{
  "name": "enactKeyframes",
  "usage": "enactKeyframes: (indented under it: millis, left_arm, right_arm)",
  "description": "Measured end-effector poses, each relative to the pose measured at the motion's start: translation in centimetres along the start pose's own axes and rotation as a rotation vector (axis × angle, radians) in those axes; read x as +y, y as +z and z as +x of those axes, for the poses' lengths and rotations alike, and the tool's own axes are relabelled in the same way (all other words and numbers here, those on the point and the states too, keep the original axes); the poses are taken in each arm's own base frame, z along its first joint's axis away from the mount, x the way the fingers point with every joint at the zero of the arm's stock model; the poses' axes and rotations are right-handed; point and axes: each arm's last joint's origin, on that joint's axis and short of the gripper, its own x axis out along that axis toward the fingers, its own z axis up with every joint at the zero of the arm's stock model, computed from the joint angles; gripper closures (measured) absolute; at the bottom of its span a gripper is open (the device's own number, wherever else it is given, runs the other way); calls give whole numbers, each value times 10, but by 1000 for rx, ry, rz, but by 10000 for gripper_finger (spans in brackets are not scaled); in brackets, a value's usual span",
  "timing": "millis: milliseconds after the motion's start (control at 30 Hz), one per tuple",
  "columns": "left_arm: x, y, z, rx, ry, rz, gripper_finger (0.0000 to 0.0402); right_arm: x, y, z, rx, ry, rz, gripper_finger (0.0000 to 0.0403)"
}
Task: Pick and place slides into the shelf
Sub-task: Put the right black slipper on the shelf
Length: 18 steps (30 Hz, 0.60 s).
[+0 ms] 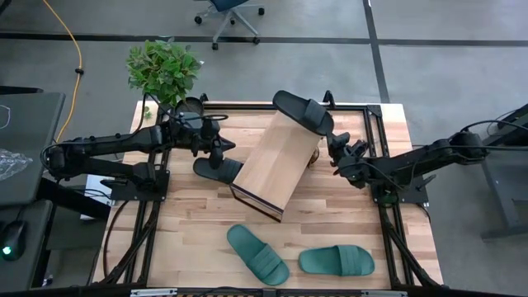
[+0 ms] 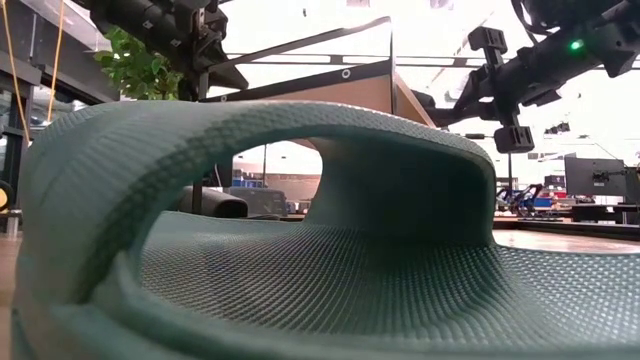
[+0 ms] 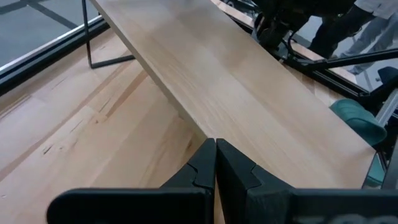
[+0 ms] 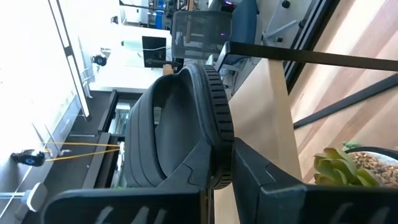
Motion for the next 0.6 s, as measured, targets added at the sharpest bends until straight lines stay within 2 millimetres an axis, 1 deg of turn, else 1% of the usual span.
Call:
enactKeyframes:
  millis: [600]
  left_arm:
    - [0,0,0,1,-3,3,401]
  right_arm:
    - [-11,2,0,39,-71,19,384]
